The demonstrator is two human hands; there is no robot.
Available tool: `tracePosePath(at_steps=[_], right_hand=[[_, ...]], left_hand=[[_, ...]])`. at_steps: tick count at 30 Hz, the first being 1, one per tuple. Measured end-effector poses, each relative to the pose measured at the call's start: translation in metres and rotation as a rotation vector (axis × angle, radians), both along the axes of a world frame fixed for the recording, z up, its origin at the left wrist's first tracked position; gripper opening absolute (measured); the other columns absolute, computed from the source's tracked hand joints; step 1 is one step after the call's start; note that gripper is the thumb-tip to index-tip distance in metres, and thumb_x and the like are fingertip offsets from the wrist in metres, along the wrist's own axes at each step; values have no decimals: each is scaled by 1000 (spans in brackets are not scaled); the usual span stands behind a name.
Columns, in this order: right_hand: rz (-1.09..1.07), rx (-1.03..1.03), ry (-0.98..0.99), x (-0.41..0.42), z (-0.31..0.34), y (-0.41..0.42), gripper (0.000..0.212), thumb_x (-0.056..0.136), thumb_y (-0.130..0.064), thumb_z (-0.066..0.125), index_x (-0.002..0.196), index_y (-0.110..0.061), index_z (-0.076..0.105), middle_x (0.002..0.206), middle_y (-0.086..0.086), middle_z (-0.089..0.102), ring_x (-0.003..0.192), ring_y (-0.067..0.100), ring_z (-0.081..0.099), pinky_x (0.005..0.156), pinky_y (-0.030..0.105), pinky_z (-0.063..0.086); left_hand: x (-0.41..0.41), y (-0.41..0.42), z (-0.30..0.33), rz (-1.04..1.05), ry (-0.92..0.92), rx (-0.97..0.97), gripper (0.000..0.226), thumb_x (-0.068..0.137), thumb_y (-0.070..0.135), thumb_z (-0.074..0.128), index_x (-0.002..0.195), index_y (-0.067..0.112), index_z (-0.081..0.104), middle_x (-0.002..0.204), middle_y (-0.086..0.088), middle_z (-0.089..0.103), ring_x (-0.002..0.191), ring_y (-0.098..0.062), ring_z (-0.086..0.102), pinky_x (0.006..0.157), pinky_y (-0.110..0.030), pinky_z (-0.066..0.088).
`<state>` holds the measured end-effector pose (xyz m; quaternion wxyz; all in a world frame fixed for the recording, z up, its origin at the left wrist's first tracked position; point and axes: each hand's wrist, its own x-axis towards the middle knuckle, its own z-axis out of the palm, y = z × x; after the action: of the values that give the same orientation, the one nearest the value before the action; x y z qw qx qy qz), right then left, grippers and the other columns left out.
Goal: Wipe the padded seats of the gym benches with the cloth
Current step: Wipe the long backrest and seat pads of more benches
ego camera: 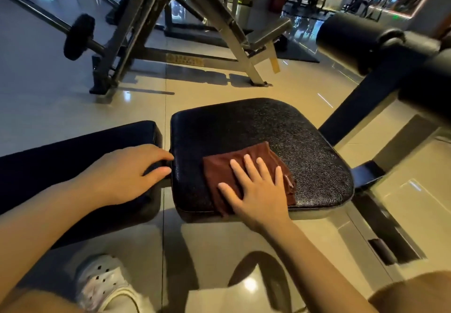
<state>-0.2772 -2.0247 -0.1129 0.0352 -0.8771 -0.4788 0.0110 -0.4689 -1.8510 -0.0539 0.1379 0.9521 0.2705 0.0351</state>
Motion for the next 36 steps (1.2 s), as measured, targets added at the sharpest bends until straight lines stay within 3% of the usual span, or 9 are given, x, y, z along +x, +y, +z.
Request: tracePosePath(at_steps=[5,9,12,15,19,22,24,29,36], right_hand=[[-368,-10,-8,107,14,-76,73,92,-72,16,155,-36,13,165,0,6,151,24,5,120,51,2],[-467,299,189,131,4,-108,76,92,-69,29,154,-26,24,164,5,13,149,28,16,121,48,15],[-418,468,123,107,-12,-110,71,96,-65,29,150,-21,37,161,7,24,149,30,12,122,49,7],[-266,460,-58,63,-26,-103,61,97,-54,27,146,-23,46,155,4,38,148,28,16,121,48,0],[119,435,-211,-2,-44,-70,57,94,-48,41,144,-21,49,150,4,46,141,31,35,118,52,15],[365,385,-281,-44,-55,-30,59,94,-50,46,145,-20,47,150,5,45,140,32,36,116,53,21],[419,376,-308,-58,-57,-12,57,97,-51,44,145,-21,47,150,5,45,139,32,37,114,53,24],[540,354,-507,-22,-60,-25,53,97,-41,49,146,-22,44,143,9,52,131,32,47,108,47,30],[412,289,-591,84,-44,-109,53,97,-46,54,141,-19,48,131,14,59,119,34,55,99,45,41]], left_hand=[[17,-19,-15,-178,137,-23,44,98,49,38,141,37,43,141,19,44,127,0,44,105,-24,39],[21,-17,-20,-196,159,-20,48,98,48,39,144,36,38,146,16,40,129,-2,43,105,-24,38],[23,-16,-19,-178,158,-23,46,100,37,46,145,32,37,146,11,44,129,-6,44,105,-24,36],[27,-16,-19,-149,136,-27,45,100,29,49,144,29,40,143,6,47,127,-11,47,103,-28,39],[30,-18,-20,-79,94,-13,41,102,26,45,142,27,44,142,3,49,128,-16,47,105,-36,39],[30,-19,-17,-22,26,5,39,102,28,42,140,24,48,140,0,50,128,-18,46,106,-38,38],[33,-21,-11,13,-33,33,38,102,28,42,139,23,50,140,-3,52,128,-21,47,105,-41,38],[44,-36,-2,24,-123,73,36,102,28,44,136,25,53,137,-1,54,124,-23,50,101,-45,42],[48,-57,-32,-11,-101,50,40,101,35,44,138,22,50,137,1,54,123,-20,52,97,-40,42]])
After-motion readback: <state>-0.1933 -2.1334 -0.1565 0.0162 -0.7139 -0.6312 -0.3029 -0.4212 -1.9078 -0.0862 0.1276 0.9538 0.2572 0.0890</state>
